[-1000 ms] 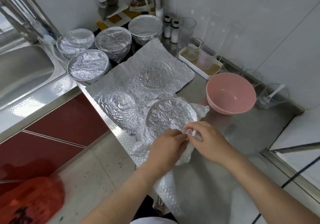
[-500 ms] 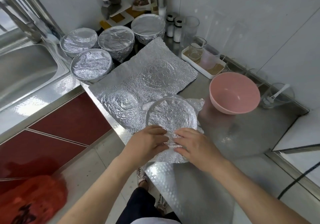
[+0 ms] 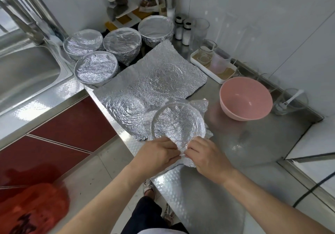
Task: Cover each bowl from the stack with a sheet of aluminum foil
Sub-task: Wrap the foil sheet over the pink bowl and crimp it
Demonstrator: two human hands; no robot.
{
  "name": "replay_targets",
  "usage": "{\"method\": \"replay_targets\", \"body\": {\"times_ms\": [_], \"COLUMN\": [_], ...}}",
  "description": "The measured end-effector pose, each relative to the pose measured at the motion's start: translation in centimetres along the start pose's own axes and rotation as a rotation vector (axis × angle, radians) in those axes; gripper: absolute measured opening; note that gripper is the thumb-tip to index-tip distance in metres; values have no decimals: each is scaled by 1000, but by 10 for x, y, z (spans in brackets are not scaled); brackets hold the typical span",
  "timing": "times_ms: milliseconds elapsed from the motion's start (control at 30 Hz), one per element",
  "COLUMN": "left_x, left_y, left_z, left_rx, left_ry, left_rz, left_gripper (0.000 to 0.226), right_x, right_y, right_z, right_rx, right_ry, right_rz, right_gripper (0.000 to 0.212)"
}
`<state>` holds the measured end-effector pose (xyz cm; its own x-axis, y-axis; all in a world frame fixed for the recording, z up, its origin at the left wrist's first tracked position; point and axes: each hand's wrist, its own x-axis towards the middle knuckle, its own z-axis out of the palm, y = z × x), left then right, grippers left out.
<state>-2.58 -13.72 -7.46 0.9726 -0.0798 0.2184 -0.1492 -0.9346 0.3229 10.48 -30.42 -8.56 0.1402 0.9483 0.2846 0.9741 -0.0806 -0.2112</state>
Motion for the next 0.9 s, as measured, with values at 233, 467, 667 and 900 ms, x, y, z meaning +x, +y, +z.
{"method": "replay_targets", "body": {"times_ms": [233,467,667,900], "left_x": [8,-15,-14,1], "left_y": [7,-4,-4,0], "left_z": [9,-5,-6,0], "left_rx": [-20,-107,-76,77], "left_ry": [50,157,125,157], "left_rz": [-18,-247,-146,47], "left_gripper": [24,29,25,20], "right_x": [2,12,21,23], "right_y": [5,-3,-17,-13], "right_z": [-6,-21,-7,-3], "right_rx": [30,213,159,37], "right_ry": [-36,-80,-80,-113], "right_rz": [39,161,120,74], "right_gripper": [16,23,20,17]}}
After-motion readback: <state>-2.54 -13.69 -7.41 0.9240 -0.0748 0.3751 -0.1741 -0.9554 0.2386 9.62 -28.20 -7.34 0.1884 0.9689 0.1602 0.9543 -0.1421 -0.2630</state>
